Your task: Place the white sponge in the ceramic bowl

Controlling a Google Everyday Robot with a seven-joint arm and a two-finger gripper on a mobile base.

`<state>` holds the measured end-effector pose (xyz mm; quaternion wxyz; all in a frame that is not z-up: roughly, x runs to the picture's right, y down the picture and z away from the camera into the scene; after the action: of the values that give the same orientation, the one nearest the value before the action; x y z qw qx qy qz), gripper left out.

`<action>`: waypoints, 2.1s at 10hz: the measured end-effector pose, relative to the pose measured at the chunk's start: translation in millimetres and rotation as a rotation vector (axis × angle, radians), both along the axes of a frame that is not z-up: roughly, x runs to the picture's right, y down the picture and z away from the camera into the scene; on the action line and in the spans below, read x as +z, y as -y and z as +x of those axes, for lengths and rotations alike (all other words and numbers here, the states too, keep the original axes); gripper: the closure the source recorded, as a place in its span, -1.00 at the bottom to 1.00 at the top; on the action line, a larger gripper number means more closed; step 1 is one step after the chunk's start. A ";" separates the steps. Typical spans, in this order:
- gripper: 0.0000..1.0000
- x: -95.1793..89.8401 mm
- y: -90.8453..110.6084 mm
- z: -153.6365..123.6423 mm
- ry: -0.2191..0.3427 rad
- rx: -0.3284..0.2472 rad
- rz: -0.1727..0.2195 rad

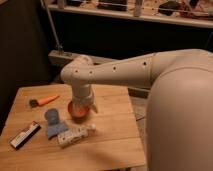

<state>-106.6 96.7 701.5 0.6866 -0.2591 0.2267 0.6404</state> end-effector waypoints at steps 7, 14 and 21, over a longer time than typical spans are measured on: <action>-0.30 -40.4 -3.2 -95.7 0.226 -0.138 0.039; -0.30 -59.8 -19.5 -165.7 0.362 -0.242 0.061; -0.30 -56.7 -19.3 -195.2 0.532 -0.383 0.179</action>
<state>-301.8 116.0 644.7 0.8495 -0.3085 0.0267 0.4271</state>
